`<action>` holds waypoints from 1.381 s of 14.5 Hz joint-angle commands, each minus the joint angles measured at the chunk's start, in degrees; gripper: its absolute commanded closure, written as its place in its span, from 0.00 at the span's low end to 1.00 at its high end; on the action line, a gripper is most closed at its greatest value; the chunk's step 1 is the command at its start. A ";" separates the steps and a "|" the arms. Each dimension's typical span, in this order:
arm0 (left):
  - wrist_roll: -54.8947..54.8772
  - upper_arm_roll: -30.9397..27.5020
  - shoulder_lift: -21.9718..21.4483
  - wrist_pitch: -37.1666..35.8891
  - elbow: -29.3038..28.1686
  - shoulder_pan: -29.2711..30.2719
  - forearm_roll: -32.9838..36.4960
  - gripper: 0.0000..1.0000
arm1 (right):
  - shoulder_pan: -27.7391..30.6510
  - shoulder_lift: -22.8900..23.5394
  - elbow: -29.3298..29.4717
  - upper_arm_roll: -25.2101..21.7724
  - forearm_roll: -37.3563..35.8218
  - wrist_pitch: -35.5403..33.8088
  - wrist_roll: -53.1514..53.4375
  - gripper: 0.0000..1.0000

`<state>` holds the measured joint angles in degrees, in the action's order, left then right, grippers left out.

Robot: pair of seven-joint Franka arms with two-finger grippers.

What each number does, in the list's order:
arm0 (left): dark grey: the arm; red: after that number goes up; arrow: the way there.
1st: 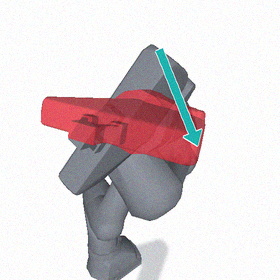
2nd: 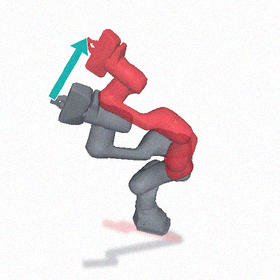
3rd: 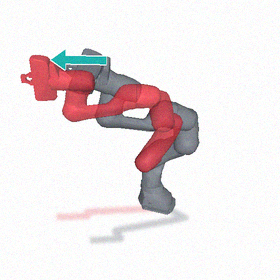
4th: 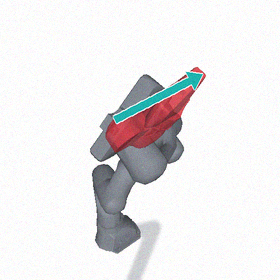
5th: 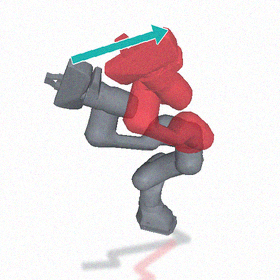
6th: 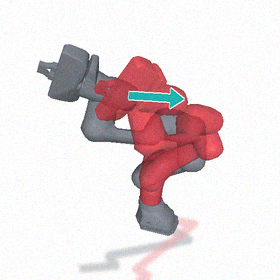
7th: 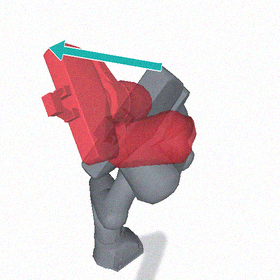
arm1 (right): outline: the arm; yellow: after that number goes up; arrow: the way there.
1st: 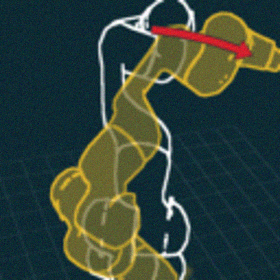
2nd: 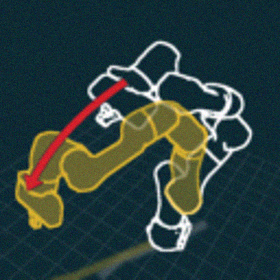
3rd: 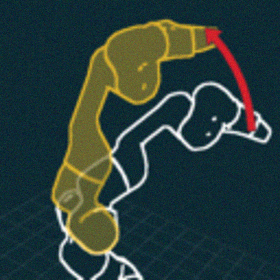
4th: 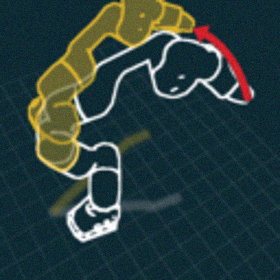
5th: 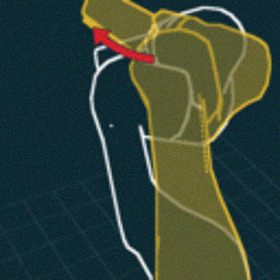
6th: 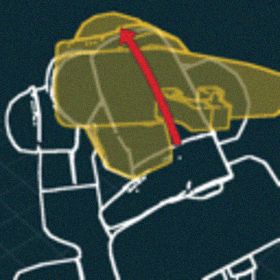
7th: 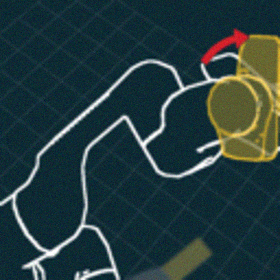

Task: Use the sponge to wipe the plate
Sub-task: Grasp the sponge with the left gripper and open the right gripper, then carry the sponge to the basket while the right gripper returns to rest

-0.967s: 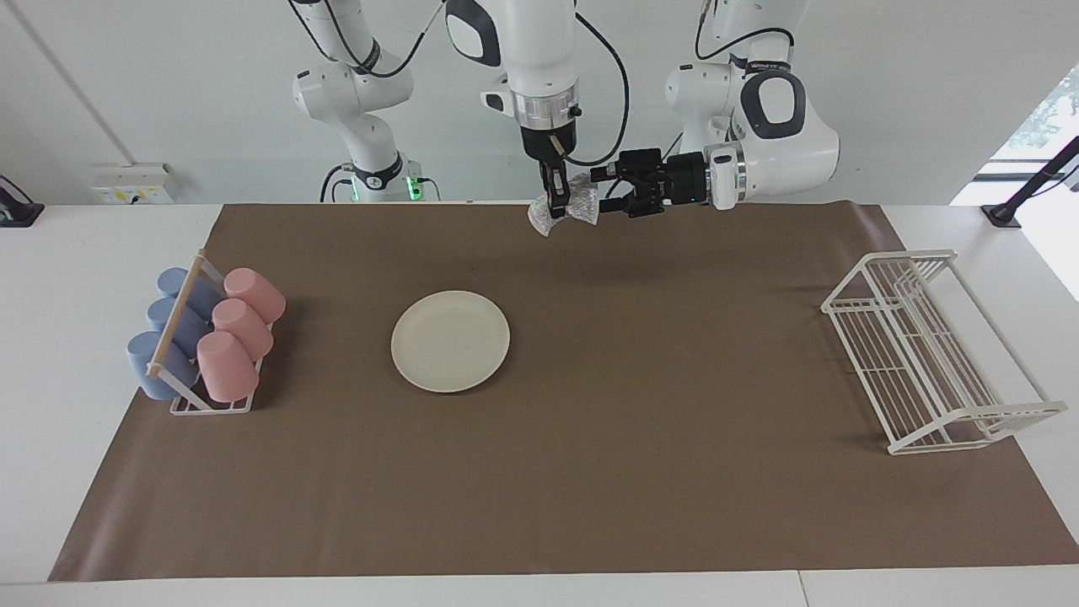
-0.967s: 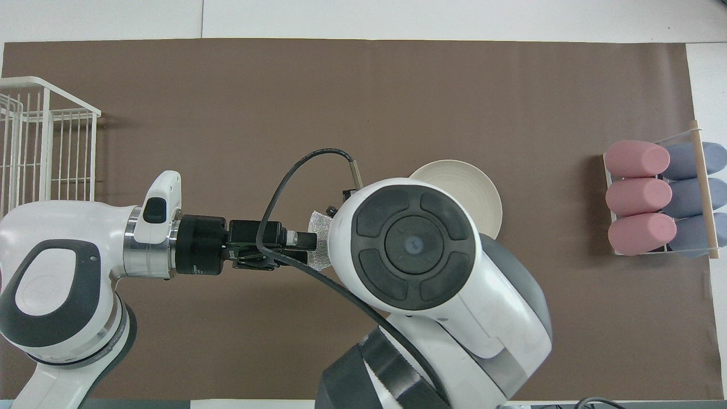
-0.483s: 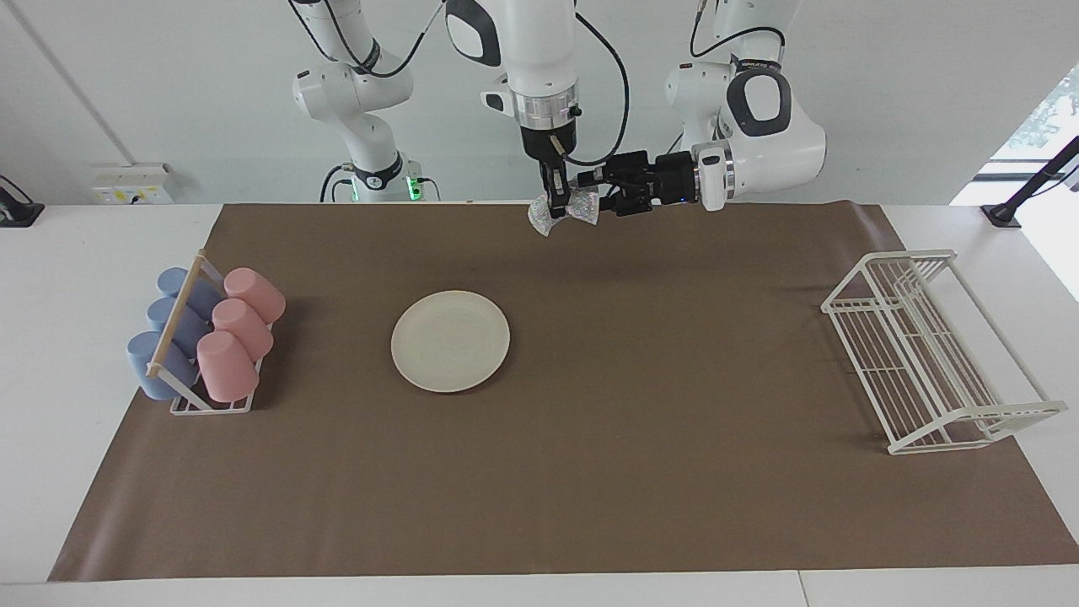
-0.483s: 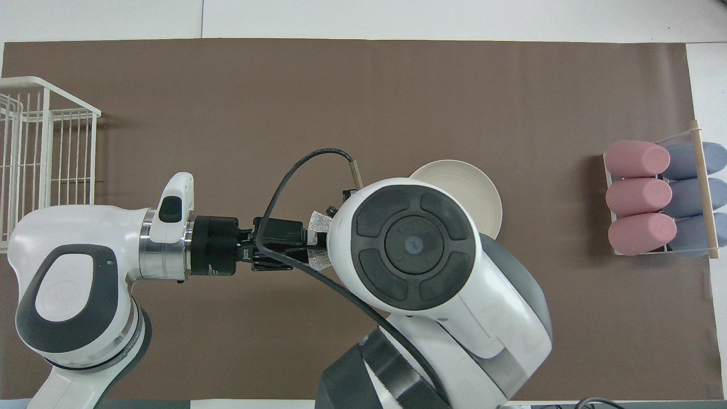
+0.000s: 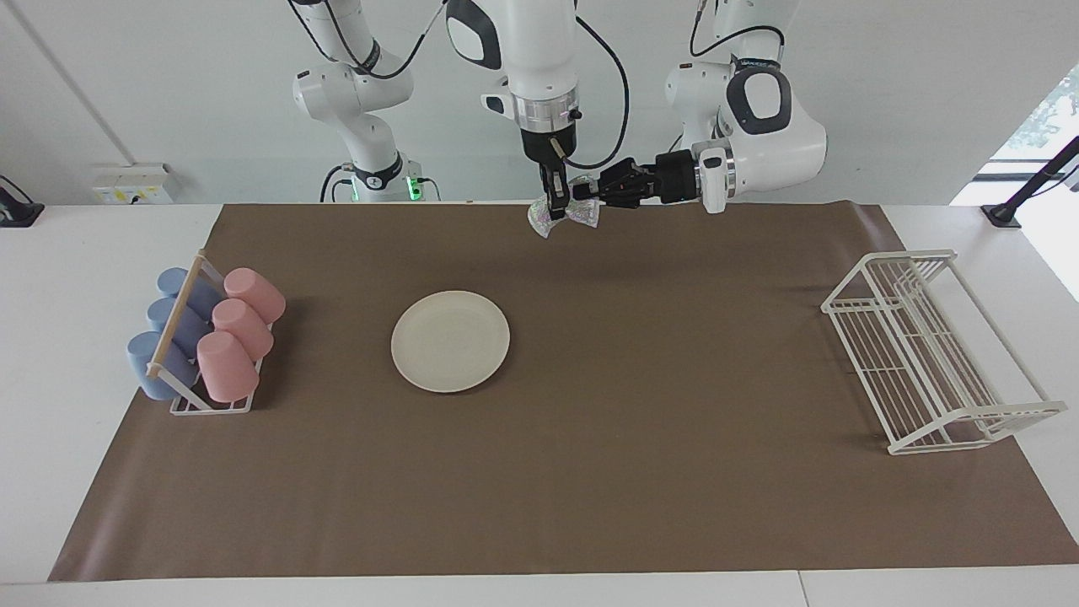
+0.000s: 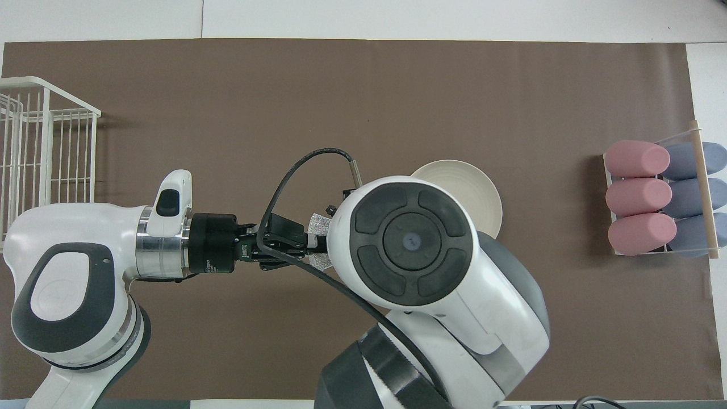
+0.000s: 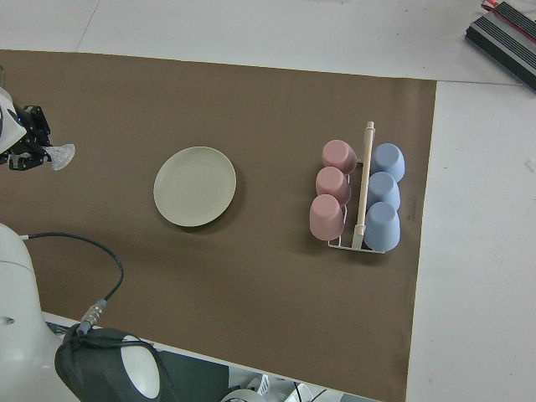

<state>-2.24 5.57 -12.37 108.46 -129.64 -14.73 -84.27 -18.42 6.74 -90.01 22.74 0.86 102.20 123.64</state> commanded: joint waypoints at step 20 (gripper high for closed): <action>17.95 -1.27 6.12 0.62 12.19 9.72 44.23 1.00 | 29.92 -7.18 -4.12 0.02 -1.03 -12.03 -103.99 0.00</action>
<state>11.31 3.92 -9.71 110.32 -123.03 -5.64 -47.63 9.09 0.97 -92.18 22.04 0.40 90.17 28.44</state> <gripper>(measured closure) 0.943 0.000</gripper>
